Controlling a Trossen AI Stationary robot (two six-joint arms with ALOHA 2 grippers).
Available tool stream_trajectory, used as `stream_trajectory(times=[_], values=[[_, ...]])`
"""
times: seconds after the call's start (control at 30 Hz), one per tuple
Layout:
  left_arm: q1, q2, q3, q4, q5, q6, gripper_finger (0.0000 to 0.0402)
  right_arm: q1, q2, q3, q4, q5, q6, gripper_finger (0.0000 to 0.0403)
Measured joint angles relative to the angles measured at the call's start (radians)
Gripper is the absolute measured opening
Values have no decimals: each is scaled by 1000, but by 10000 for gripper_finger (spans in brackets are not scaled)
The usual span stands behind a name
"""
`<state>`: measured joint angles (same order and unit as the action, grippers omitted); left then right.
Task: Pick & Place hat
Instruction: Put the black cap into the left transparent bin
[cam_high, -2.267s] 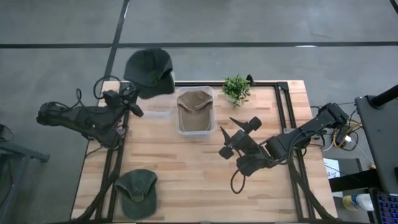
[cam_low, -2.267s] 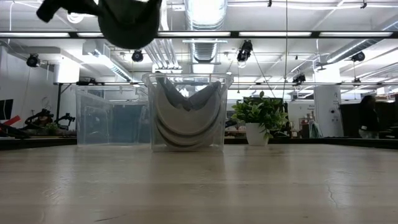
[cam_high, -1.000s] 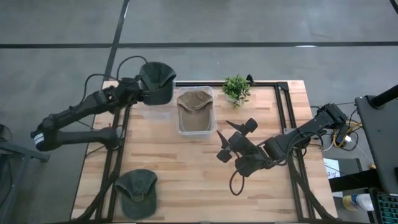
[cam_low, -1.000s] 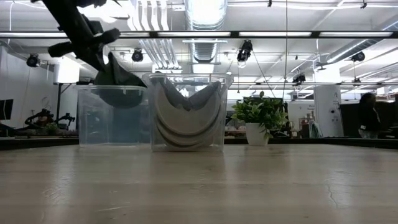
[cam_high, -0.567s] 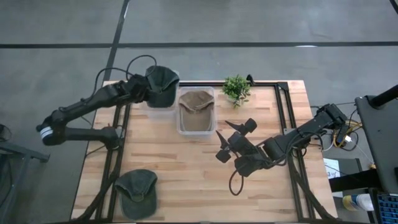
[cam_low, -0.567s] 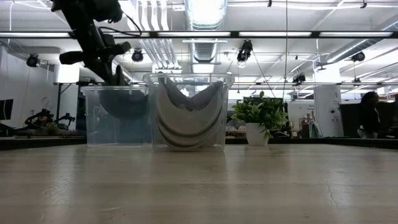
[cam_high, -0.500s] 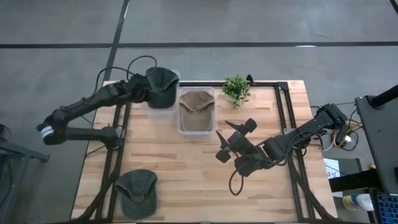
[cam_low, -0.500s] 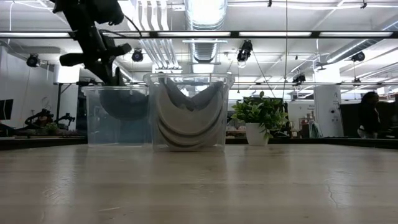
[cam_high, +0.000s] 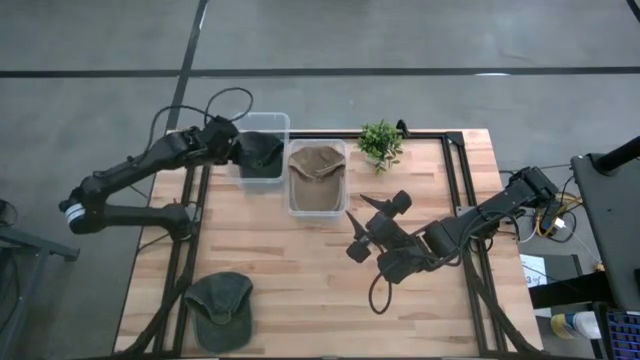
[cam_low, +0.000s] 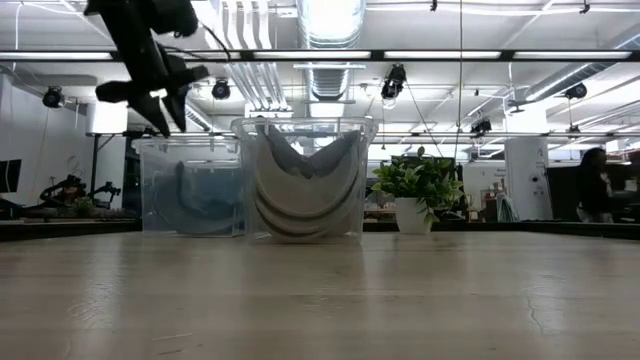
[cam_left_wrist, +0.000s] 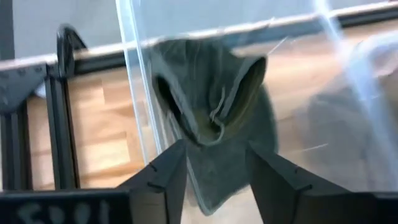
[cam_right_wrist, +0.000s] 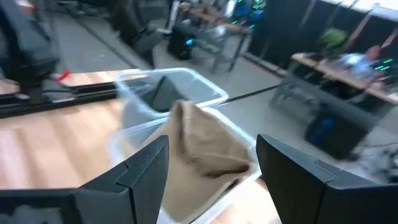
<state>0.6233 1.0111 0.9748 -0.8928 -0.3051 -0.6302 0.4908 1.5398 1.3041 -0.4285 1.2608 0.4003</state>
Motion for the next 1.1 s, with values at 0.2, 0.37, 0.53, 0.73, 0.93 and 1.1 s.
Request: stream_trajectory(times=[0.2, 0.37, 0.53, 0.73, 0.93, 1.1], values=[[-26, -102, 64, -14, 12, 66, 167, -5, 1, 0, 62, -219, 78, 237], [-88, -221, 68, -15, 26, 113, 167, -17, 25, 1, 188, -425, 97, 237], [-140, -329, 66, 5, 25, 159, 167, -39, 83, 1, 339, -607, 130, 237], [-174, -410, 52, 72, 115, 184, 167, -63, 195, 1, 486, -790, 195, 237], [-179, -425, 52, 78, 219, 157, 167, -73, 319, 1, 660, -925, 322, 237], [-179, -421, 51, 96, 211, 154, 167, -82, 429, 13, 755, -1021, 462, 235]])
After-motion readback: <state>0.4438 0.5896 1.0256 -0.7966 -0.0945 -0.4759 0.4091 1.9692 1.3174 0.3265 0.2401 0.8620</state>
